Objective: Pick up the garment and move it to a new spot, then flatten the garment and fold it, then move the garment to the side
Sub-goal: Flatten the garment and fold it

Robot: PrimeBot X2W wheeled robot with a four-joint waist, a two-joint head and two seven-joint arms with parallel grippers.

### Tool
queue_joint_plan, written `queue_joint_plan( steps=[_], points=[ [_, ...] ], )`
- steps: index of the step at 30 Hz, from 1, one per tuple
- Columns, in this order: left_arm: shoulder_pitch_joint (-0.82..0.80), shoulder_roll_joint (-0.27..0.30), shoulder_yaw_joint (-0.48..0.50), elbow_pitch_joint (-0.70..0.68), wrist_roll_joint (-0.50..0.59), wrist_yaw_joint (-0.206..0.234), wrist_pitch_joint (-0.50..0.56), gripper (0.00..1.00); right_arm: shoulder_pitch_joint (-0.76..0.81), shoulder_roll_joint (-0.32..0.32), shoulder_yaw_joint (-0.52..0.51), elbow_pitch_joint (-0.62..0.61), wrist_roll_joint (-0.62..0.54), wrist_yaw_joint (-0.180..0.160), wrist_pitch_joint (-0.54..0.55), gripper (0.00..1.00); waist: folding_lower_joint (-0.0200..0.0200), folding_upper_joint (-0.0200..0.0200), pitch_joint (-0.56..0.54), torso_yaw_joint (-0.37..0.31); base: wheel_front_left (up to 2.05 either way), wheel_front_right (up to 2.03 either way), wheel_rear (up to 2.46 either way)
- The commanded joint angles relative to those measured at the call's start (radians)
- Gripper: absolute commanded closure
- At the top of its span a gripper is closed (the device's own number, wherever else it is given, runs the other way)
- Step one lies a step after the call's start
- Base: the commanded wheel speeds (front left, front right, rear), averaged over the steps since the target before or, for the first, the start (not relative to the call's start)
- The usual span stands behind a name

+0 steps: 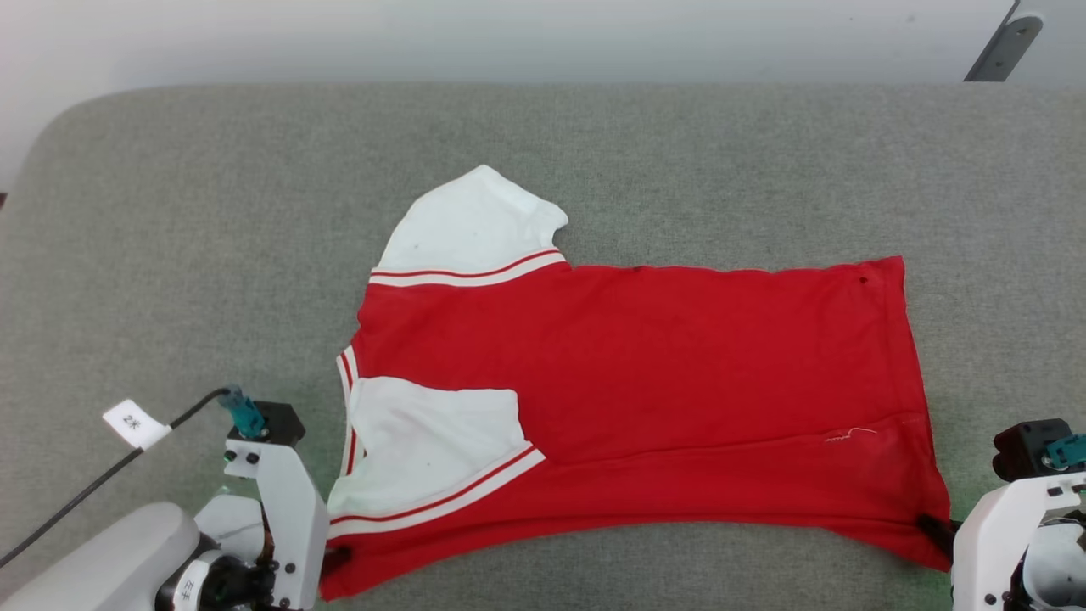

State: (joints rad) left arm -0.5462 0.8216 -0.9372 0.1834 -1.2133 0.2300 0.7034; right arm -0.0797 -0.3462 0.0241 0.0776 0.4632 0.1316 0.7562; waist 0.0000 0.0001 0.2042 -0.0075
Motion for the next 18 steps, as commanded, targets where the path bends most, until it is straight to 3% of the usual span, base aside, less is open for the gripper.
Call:
queue_joint_plan(
  steps=[1, 2, 3, 11, 18],
  points=[
    [0.017, 0.001, -0.005, 0.013, 0.006, 0.000, -0.002, 0.17, -0.004, 0.001, 0.006, 0.005, -0.008, -0.002, -0.007, 0.00, 0.0000, -0.0001, -0.008, -0.004, 0.00, 0.00, 0.00],
    [0.015, 0.003, -0.004, 0.016, 0.007, -0.003, -0.003, 0.05, -0.004, -0.001, 0.007, 0.005, -0.006, -0.002, -0.008, 0.00, 0.0000, -0.0001, -0.014, -0.005, 0.00, 0.00, 0.00],
    [0.013, 0.005, -0.003, 0.017, 0.007, -0.006, -0.002, 0.00, -0.005, -0.006, 0.009, 0.005, -0.001, -0.002, -0.008, 0.00, 0.0000, -0.0001, -0.020, -0.007, 0.00, 0.00, 0.00],
    [-0.033, 0.054, 0.003, -0.032, 0.021, -0.001, 0.037, 0.00, -0.001, -0.025, -0.007, -0.057, 0.028, -0.002, -0.039, 0.00, 0.0000, -0.0001, -0.050, -0.024, 0.00, 0.00, 0.00],
    [-0.120, 0.094, 0.043, -0.075, 0.044, -0.002, 0.047, 0.00, -0.024, 0.015, -0.051, -0.157, -0.005, -0.002, -0.145, 0.00, 0.0000, -0.0001, -0.041, -0.056, 0.00, 0.00, 0.00]
  ],
)
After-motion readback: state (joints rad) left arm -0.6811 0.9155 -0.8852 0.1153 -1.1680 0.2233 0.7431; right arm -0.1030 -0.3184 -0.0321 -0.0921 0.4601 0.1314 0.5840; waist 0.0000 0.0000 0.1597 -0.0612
